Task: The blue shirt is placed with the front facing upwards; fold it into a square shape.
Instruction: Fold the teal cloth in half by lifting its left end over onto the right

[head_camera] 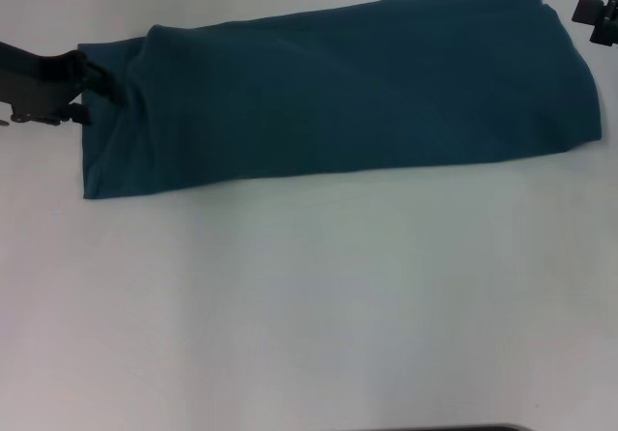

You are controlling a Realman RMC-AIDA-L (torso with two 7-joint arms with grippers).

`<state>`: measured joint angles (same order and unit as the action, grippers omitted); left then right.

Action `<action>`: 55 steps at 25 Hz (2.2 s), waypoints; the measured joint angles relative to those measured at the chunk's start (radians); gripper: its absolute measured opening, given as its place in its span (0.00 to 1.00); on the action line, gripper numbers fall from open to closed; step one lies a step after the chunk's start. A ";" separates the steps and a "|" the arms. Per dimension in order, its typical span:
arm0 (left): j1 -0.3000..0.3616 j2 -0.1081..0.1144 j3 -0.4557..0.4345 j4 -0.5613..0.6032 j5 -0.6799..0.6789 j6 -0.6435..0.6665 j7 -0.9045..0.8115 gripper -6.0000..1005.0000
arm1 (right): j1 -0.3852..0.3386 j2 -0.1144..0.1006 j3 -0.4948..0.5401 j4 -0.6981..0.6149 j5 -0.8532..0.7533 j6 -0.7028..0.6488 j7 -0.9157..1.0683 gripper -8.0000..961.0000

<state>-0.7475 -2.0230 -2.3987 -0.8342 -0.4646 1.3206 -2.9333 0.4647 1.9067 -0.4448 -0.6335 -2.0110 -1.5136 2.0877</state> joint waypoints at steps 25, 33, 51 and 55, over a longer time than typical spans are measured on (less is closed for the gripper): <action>-0.025 -0.001 0.012 0.102 0.063 -0.086 -0.018 0.95 | -0.002 0.000 -0.006 0.004 0.000 0.007 0.000 0.89; -0.027 -0.007 0.012 0.103 0.065 -0.090 -0.019 0.95 | -0.003 0.000 -0.006 0.011 0.000 0.007 0.000 0.88; -0.060 -0.037 0.007 0.091 0.049 -0.025 -0.016 0.93 | -0.003 -0.002 -0.006 0.011 0.000 0.007 0.000 0.88; -0.078 -0.047 0.008 0.084 0.029 0.001 -0.013 0.92 | -0.003 -0.003 -0.006 0.011 0.000 0.009 -0.001 0.88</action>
<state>-0.8259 -2.0702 -2.3908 -0.7502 -0.4353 1.3220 -2.9461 0.4617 1.9037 -0.4510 -0.6228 -2.0111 -1.5048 2.0869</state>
